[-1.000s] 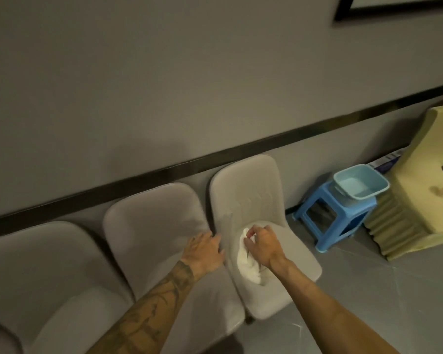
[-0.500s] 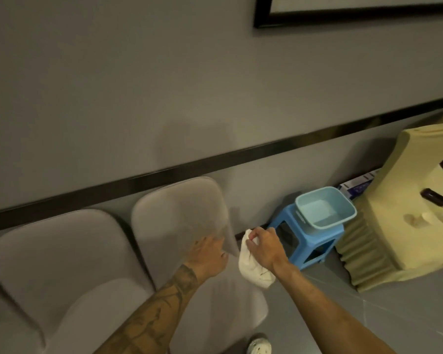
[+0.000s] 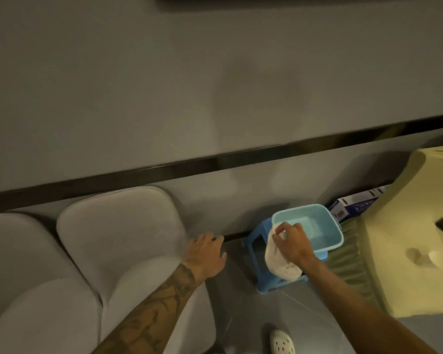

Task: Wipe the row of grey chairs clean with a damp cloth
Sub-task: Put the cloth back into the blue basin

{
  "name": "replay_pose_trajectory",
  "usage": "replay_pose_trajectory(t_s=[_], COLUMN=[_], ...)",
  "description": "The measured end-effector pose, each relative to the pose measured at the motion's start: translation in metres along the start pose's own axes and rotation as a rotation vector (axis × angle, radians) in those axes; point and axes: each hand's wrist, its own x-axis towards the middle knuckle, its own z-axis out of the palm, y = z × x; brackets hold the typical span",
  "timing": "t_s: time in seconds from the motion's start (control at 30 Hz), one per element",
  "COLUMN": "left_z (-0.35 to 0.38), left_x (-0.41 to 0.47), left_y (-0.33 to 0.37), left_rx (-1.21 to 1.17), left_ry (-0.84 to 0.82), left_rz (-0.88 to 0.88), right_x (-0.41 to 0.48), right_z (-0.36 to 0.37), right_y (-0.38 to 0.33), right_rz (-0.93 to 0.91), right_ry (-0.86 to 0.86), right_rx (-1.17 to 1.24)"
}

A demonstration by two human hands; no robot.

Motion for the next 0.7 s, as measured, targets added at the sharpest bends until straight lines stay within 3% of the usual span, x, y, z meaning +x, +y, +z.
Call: replay_pose_trajectory(t_s=[0.33,0.57,0.7], left_z=[0.087,0.163,0.203], left_x=[0.096,0.175,0.208], left_y=[0.051,0.036,0.025], left_rx=[-0.051,-0.032,-0.035], left_ry=[-0.024,-0.065,-0.073], left_rz=[-0.209,-0.240,-0.241], right_x=[0.188,0.286,0.310], right_z=[0.018,0.109,0.156], right_y=[0.131,0.204,0.235], right_rz=[-0.006,-0.030,-0.023], right_ry=[-0.037,-0.058,-0.194], right_rx=[-0.052,-0.105,-0.182])
